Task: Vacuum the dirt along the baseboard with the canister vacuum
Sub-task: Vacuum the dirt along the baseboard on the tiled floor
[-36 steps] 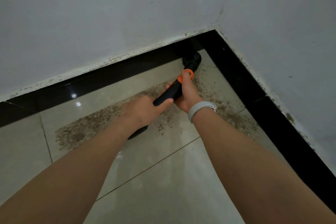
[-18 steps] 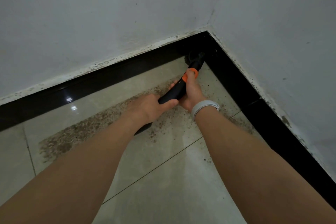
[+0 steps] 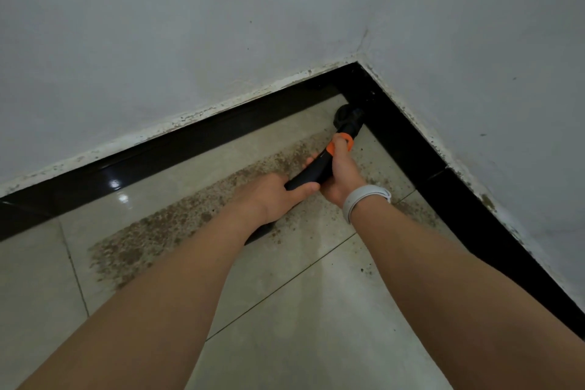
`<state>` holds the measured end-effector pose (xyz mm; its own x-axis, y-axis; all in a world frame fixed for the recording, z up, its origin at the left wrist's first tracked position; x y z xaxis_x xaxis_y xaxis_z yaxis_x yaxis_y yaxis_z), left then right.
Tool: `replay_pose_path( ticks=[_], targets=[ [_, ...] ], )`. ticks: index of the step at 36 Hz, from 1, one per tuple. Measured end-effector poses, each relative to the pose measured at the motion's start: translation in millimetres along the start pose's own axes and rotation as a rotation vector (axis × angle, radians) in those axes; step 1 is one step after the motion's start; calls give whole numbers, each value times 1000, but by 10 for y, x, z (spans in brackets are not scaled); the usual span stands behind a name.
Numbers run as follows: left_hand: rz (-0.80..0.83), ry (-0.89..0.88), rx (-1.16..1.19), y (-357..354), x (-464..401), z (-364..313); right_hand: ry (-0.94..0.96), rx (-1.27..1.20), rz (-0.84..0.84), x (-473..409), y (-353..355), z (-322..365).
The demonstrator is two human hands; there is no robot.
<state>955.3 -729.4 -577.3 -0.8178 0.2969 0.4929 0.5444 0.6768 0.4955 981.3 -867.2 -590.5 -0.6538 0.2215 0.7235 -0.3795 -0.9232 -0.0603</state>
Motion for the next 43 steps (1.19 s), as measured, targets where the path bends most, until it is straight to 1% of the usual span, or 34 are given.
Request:
replay_pose_path(
  ticks=[4, 7, 9, 13, 16, 21, 23, 26, 29, 33, 36, 39, 43],
  targets=[
    [-68, -32, 24, 79, 179, -11, 19, 22, 15, 126, -105, 55],
    [-131, -52, 75, 192, 406, 40, 40, 58, 62, 301, -291, 104],
    [-166, -62, 57, 289, 586, 131, 31, 55, 104, 456, -438, 57],
    [-190, -11, 1, 474, 1028, 484, -20, 70, 168, 768, -768, -283],
    [-244, 1, -47, 613, 1427, 812, -49, 88, 216, 1029, -1063, -617],
    [-297, 144, -100, 759, 2189, 1407, -129, 125, 320, 1580, -1545, -1199],
    [-331, 208, -86, 770, 2463, 1630, -146, 158, 346, 1788, -1729, -1419],
    [-426, 304, -41, 724, 2843, 1932, -176, 198, 384, 2064, -1973, -1724],
    [-495, 382, 30, 621, 3178, 2170, -193, 290, 436, 2305, -2148, -1997],
    [-510, 470, 93, 513, 3538, 2344, -226, 378, 474, 2518, -2263, -2340],
    [-534, 505, 149, 441, 3727, 2427, -268, 461, 526, 2610, -2331, -2505],
    [-574, 522, 223, 416, 3796, 2455, -280, 546, 564, 2666, -2407, -2522],
    [-576, 523, 277, 453, 3793, 2454, -284, 582, 568, 2698, -2458, -2473]
  ],
)
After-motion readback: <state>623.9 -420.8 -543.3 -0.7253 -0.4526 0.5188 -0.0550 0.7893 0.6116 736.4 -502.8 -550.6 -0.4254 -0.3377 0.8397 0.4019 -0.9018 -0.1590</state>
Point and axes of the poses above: each hand's wrist, its own x-axis away from the middle knuckle, its own y-axis out of the back of the hand, z = x × y, the point moved 2 cm from there along -x, towards the middle knuckle, and after that the axes turned 15 degrees about x, right-handed, at the moved point
